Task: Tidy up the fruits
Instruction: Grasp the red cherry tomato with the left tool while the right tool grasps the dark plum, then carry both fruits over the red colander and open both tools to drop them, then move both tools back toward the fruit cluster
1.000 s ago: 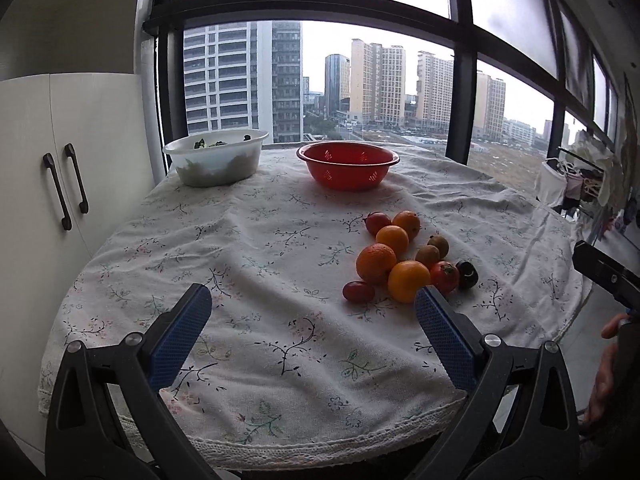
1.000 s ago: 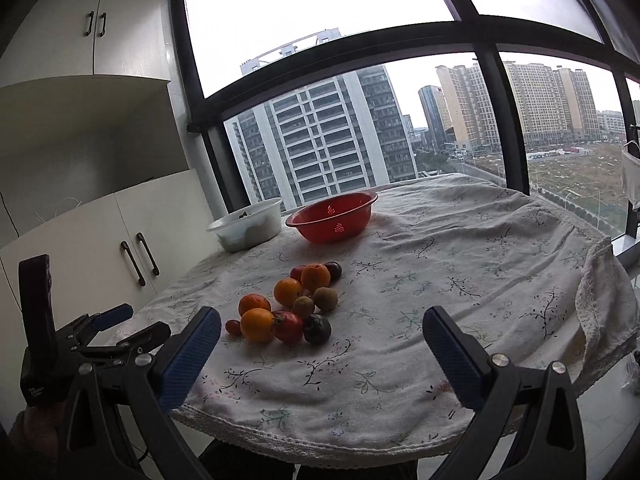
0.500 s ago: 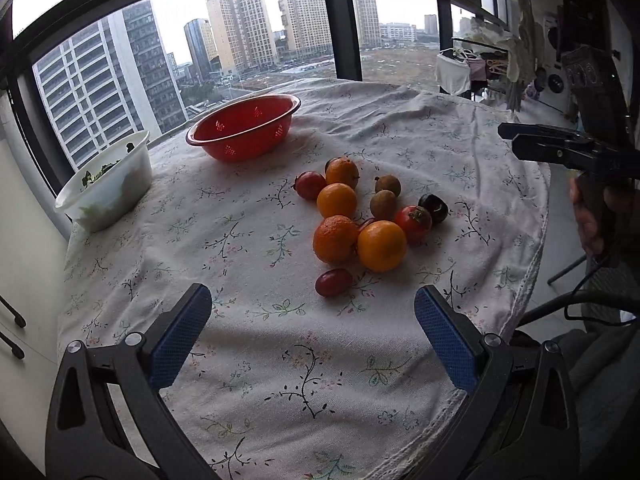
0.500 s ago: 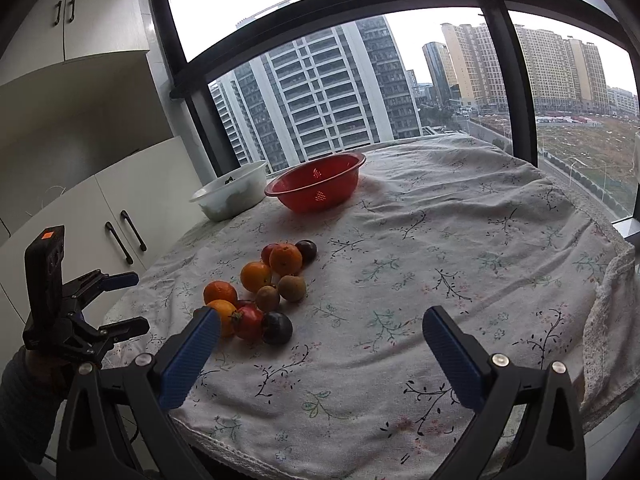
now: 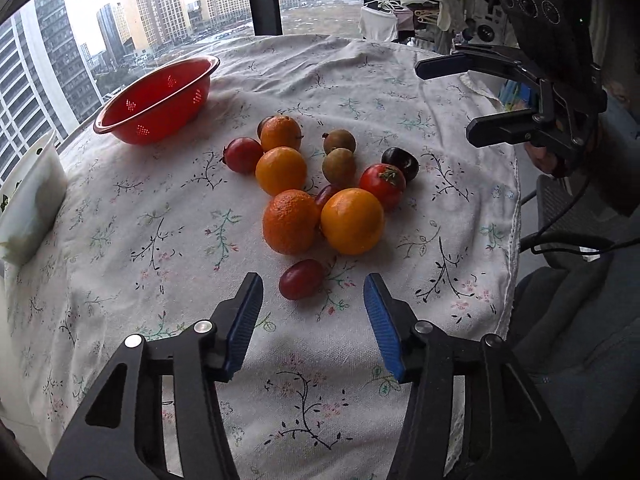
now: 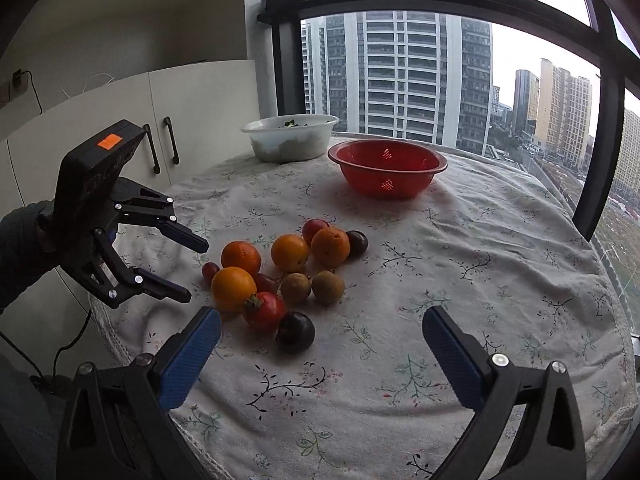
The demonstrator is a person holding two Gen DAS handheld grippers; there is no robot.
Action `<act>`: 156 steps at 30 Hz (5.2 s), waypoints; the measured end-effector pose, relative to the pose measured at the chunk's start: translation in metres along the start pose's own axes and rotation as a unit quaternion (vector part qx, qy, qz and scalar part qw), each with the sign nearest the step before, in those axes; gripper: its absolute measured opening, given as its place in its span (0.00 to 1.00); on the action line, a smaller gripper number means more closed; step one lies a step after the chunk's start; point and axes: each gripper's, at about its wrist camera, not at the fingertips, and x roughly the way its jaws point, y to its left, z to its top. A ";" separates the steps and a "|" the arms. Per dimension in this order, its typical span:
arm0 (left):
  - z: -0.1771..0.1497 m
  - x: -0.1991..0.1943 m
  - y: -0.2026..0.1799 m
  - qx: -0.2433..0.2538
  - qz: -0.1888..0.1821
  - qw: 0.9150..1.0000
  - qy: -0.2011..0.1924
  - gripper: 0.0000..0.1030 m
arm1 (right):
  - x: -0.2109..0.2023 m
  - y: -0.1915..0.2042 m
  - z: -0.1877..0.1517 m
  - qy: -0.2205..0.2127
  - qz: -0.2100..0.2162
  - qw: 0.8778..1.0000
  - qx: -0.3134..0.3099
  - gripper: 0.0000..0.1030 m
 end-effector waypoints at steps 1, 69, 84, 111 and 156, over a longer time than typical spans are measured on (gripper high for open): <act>0.001 0.001 0.004 0.000 -0.001 1.000 0.002 0.45 | 0.002 0.000 0.001 0.004 0.003 1.000 -0.001 1.00; 0.053 -0.058 0.134 -0.106 0.038 0.989 -0.093 0.20 | 0.025 -0.053 0.052 0.037 0.002 0.999 0.002 0.29; 0.192 0.034 0.236 -0.120 0.065 0.989 -0.049 0.20 | 0.104 -0.102 0.189 0.020 -0.006 0.999 -0.024 0.29; 0.232 0.156 0.237 -0.074 0.093 0.991 0.060 0.20 | 0.258 -0.134 0.186 0.178 -0.003 0.981 -0.072 0.29; 0.103 -0.042 0.104 -0.078 0.055 0.980 -0.176 0.99 | 0.021 -0.065 0.144 -0.172 0.083 0.982 0.006 0.99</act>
